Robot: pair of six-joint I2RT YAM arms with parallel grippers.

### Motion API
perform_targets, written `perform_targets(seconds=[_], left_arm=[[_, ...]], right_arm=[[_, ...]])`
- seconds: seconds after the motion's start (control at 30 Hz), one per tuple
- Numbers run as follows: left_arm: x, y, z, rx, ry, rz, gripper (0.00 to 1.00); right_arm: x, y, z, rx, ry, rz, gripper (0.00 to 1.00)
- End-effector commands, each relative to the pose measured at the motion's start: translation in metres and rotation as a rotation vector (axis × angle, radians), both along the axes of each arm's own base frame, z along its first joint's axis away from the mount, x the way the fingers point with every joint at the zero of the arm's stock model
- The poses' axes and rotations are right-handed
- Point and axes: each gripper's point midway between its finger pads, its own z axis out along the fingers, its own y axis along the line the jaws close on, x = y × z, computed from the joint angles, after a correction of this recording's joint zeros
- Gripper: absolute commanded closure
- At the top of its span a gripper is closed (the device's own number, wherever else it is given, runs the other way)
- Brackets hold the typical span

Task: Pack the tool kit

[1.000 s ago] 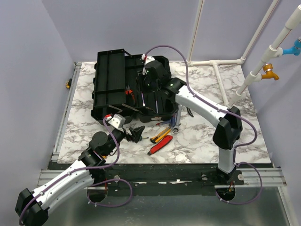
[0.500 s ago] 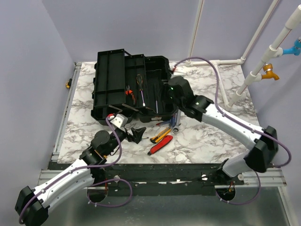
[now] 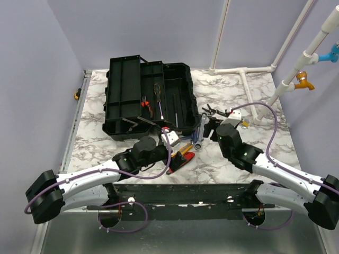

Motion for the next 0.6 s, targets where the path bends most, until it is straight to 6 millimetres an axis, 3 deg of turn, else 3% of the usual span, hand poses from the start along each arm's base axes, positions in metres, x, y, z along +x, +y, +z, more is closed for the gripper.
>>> perform_targets(seconds=[0.0, 0.27, 0.57], left_arm=[[-0.013, -0.015, -0.014, 0.143, 0.014, -0.06, 0.14], [-0.041, -0.019, -0.077, 0.352, 0.199, -0.13, 0.19], [-0.035, -0.02, -0.12, 0.519, 0.356, -0.032, 0.28]], right_arm=[[0.003, -0.018, -0.002, 0.062, -0.094, -0.103, 0.25], [-0.003, -0.04, -0.024, 0.065, -0.126, -0.177, 0.25], [-0.011, -0.053, -0.029, 0.121, -0.166, -0.21, 0.25]])
